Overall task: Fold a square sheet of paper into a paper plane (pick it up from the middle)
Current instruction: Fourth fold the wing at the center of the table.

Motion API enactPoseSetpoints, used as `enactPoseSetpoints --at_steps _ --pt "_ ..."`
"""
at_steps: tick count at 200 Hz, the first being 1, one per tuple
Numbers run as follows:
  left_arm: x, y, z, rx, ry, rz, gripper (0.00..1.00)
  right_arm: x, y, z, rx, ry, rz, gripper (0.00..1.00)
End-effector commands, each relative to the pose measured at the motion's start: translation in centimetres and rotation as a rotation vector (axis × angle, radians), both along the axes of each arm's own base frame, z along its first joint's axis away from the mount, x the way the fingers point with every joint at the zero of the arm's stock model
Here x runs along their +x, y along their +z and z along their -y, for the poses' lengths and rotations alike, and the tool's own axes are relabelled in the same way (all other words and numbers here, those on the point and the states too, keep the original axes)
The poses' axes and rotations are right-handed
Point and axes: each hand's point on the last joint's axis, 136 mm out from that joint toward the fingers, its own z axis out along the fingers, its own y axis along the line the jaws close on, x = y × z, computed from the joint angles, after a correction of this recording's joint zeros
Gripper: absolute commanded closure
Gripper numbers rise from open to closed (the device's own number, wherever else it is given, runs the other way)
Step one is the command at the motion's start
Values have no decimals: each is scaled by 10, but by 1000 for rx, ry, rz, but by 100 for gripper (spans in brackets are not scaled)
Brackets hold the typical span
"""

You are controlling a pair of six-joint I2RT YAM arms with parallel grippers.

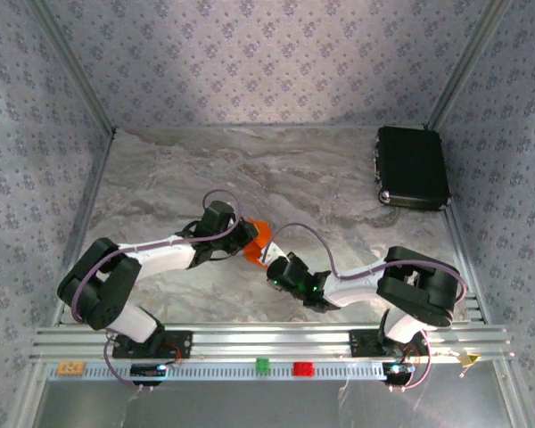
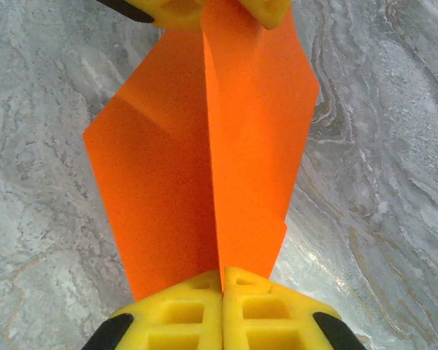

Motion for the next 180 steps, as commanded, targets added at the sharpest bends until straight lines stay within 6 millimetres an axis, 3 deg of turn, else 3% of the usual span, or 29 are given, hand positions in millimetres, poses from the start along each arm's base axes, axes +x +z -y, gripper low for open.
enactPoseSetpoints --at_steps 1,30,180 --pt "4 4 3 -2 -16 3 87 1 1 -5 22 -4 -18 92" --pt "5 3 3 -2 -13 2 87 3 4 -5 37 -9 -16 85" --pt "4 3 2 0 -16 0 87 4 9 -6 66 -14 -16 84"
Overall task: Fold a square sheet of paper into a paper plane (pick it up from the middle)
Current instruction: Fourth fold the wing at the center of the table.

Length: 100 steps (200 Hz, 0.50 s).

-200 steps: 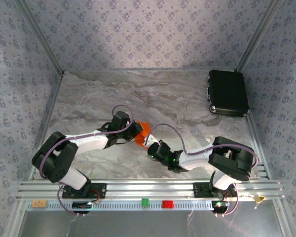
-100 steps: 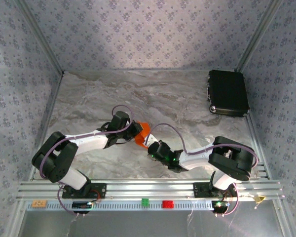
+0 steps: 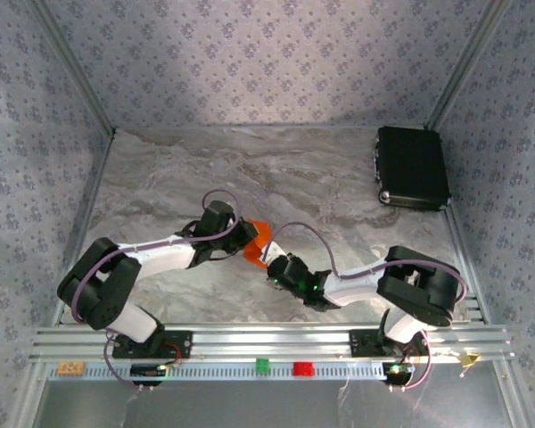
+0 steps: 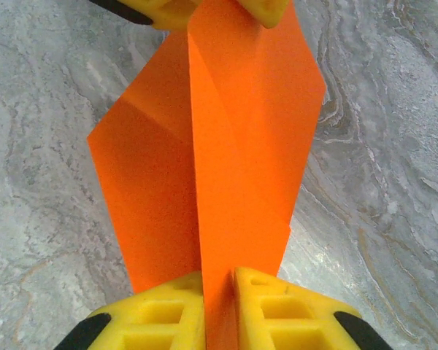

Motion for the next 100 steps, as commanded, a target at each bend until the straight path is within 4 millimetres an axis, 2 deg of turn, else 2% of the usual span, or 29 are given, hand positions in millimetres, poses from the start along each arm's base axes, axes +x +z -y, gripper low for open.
enactPoseSetpoints --at_steps 1,21,46,100 --pt "4 4 3 0 -17 4 87 4 9 -4 44 -17 3 84" --pt "4 3 3 1 -17 3 87 3 9 -5 49 -13 -2 86" --pt "4 3 3 0 -18 4 87 5 11 -6 54 -16 3 82" --pt "3 3 3 1 -16 1 87 5 13 -6 56 -19 7 80"
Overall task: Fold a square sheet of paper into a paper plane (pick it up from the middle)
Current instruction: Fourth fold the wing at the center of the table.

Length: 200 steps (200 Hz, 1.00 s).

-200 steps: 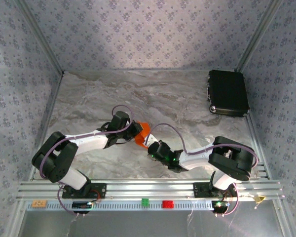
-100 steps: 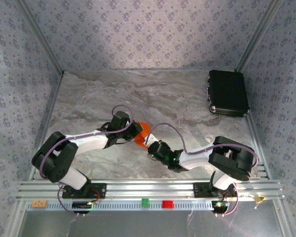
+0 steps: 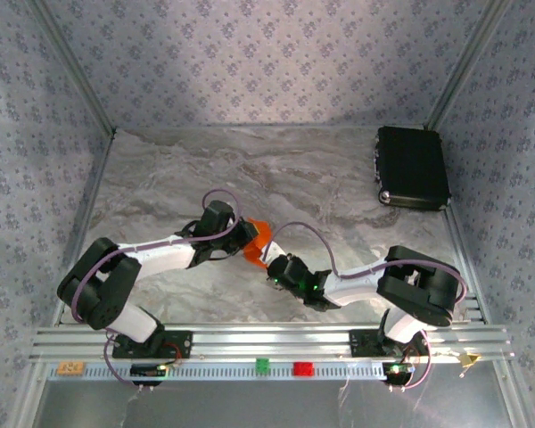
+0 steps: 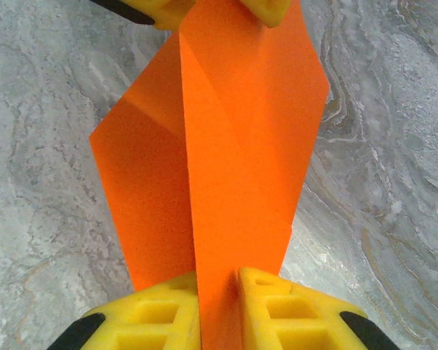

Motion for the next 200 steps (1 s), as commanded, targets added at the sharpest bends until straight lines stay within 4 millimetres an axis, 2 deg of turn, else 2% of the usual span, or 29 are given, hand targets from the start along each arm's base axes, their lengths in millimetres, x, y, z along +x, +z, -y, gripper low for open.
enactPoseSetpoints --at_steps 1,111,200 --pt "4 3 2 4 -13 4 87 5 13 -5 50 -21 14 79" --pt "4 2 3 3 -14 3 87 6 13 -5 52 -20 19 80" --pt "5 3 2 3 -12 5 87 6 10 -4 36 -25 12 91"
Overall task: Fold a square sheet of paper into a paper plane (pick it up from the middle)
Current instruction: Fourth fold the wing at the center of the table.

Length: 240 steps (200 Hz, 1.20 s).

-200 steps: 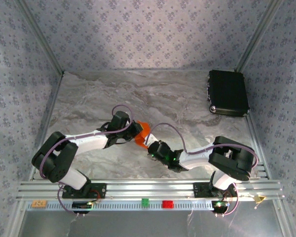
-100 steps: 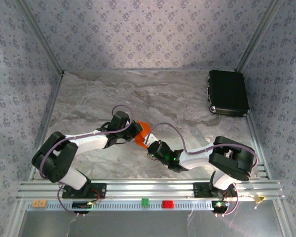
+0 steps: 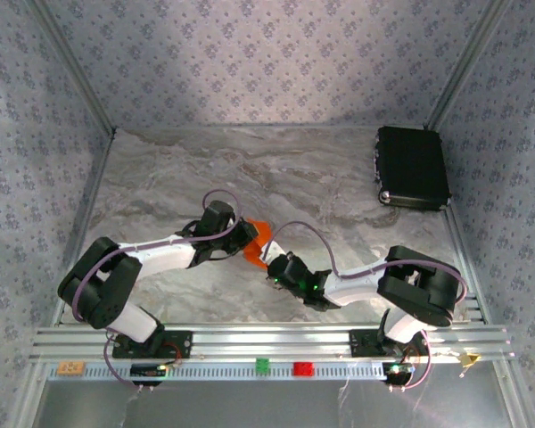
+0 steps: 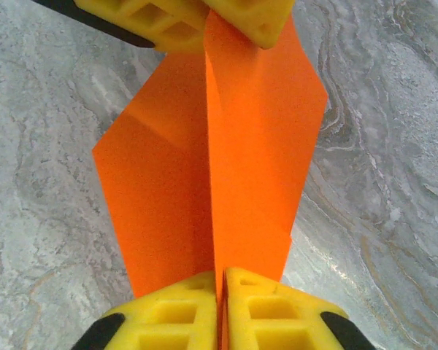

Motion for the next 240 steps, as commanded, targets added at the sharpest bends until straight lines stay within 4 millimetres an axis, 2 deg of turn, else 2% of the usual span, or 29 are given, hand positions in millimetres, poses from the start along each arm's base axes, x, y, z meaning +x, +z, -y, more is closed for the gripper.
enactPoseSetpoints --at_steps 1,34,55,98,121,165,240 --pt "6 4 2 2 -9 10 87 5 6 -2 15 -24 4 91" --pt "6 7 1 3 -9 19 87 5 5 -2 30 -30 -19 98" --pt "8 11 -3 11 -9 33 84 5 2 -2 52 -37 -51 100" --pt "9 23 -18 53 3 72 58 5 3 -8 196 -25 -180 100" --pt "9 29 -28 84 13 90 52 4 3 -11 276 -7 -271 100" --pt "9 29 -35 94 22 89 51 3 -2 -12 407 -19 -456 100" --pt "11 21 -23 65 -19 67 54 12 4 -14 688 -40 -752 100"
